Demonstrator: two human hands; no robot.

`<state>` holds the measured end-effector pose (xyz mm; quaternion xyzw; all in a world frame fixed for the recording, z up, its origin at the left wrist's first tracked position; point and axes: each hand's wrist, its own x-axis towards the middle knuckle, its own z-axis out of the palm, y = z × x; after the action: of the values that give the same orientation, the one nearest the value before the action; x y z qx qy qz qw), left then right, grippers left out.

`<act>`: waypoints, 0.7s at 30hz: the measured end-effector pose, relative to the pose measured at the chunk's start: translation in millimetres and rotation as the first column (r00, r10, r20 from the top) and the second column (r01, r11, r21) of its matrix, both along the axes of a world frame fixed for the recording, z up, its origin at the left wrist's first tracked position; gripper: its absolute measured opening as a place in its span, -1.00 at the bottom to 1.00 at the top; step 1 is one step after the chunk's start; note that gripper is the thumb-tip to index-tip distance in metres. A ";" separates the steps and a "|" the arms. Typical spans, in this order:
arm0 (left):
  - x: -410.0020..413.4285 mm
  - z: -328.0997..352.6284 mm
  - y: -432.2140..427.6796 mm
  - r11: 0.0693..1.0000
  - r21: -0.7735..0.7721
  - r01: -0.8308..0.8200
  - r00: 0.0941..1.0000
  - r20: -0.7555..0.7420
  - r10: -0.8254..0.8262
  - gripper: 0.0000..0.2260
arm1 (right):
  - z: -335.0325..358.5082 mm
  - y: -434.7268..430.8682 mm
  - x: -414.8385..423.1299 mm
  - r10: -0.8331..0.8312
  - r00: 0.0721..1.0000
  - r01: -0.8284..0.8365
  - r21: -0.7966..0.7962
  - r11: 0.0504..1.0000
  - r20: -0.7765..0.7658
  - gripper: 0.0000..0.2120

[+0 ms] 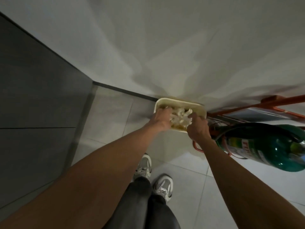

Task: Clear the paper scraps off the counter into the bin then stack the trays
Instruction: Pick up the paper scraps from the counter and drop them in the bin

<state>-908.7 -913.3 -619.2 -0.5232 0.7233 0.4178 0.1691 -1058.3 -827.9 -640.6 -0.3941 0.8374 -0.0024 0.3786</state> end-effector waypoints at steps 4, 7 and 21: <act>11.2 14.7 -1.1 0.999 0.014 0.052 0.998 -0.019 -0.052 -0.45 | 23.3 -0.9 10.9 0.034 0.999 -0.035 -0.026 0.999 -0.030 -0.56; 33.3 61.5 1.1 0.995 -0.090 0.041 0.999 -0.010 -0.042 -0.48 | 73.7 -2.7 25.2 0.065 0.998 -0.066 -0.094 0.993 -0.011 -0.54; 227.0 420.5 88.4 0.777 -0.526 -0.346 0.938 -0.196 0.285 -0.59 | 445.8 38.7 148.6 0.404 0.909 -0.393 -0.527 0.753 -0.101 -0.62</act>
<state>-681.7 -824.9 -198.7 -0.6405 0.7225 0.2402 -0.1004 -909.8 -789.2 -194.8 -0.6529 0.6960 -0.1595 0.2529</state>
